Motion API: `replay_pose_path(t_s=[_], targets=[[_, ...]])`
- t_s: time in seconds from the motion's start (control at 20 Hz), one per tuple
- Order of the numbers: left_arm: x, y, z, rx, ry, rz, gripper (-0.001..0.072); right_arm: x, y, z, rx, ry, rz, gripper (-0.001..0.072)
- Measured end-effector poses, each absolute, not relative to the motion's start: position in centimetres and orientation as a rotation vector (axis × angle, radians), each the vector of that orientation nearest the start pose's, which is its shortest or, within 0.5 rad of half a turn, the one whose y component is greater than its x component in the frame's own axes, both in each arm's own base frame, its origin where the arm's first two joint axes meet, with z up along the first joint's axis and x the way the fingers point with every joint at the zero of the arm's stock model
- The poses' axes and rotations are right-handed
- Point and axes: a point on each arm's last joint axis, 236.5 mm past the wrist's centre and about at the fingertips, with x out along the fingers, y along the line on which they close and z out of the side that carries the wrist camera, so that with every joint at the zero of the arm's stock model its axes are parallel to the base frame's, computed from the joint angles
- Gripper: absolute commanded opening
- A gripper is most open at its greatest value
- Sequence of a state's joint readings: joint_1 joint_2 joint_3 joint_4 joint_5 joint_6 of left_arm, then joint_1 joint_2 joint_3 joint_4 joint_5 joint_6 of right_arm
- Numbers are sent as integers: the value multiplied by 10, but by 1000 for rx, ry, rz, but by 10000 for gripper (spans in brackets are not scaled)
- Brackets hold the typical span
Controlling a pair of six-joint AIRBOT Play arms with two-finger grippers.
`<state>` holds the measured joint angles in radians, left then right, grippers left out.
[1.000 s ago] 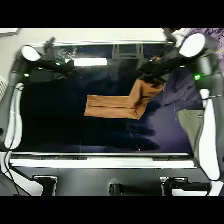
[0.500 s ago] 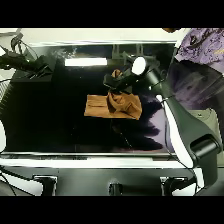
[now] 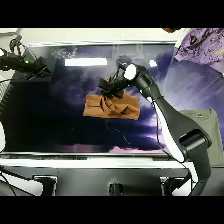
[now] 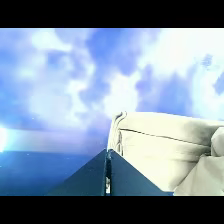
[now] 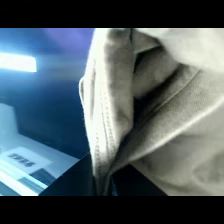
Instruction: Fold the clothes and pants, and hang the long-sleeved shirts on hangers.
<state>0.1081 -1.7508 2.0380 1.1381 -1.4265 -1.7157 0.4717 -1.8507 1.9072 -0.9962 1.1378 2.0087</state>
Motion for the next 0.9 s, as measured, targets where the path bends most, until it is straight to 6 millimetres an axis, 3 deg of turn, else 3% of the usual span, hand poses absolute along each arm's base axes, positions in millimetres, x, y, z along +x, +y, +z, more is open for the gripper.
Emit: replay_pose_path(t_s=[0.25,0.35,0.5,0.55,0.75,0.8,0.9], targets=[[523,-42,113,-487,1128,-170,17,450,377,50,646,1326,530,31],[523,-42,113,-487,1129,-170,17,446,386,48,643,1327,547,188],[523,-42,112,-487,1129,-170,17,443,405,49,657,1305,583,219],[523,-42,112,-487,1129,-170,17,444,411,53,671,1290,600,251],[523,-42,112,-488,1129,-169,17,448,431,79,743,1212,698,254],[523,-42,112,-488,1129,-169,17,451,429,89,754,1188,715,260],[523,-42,112,-488,1129,-169,17,465,411,110,778,1136,724,359]])
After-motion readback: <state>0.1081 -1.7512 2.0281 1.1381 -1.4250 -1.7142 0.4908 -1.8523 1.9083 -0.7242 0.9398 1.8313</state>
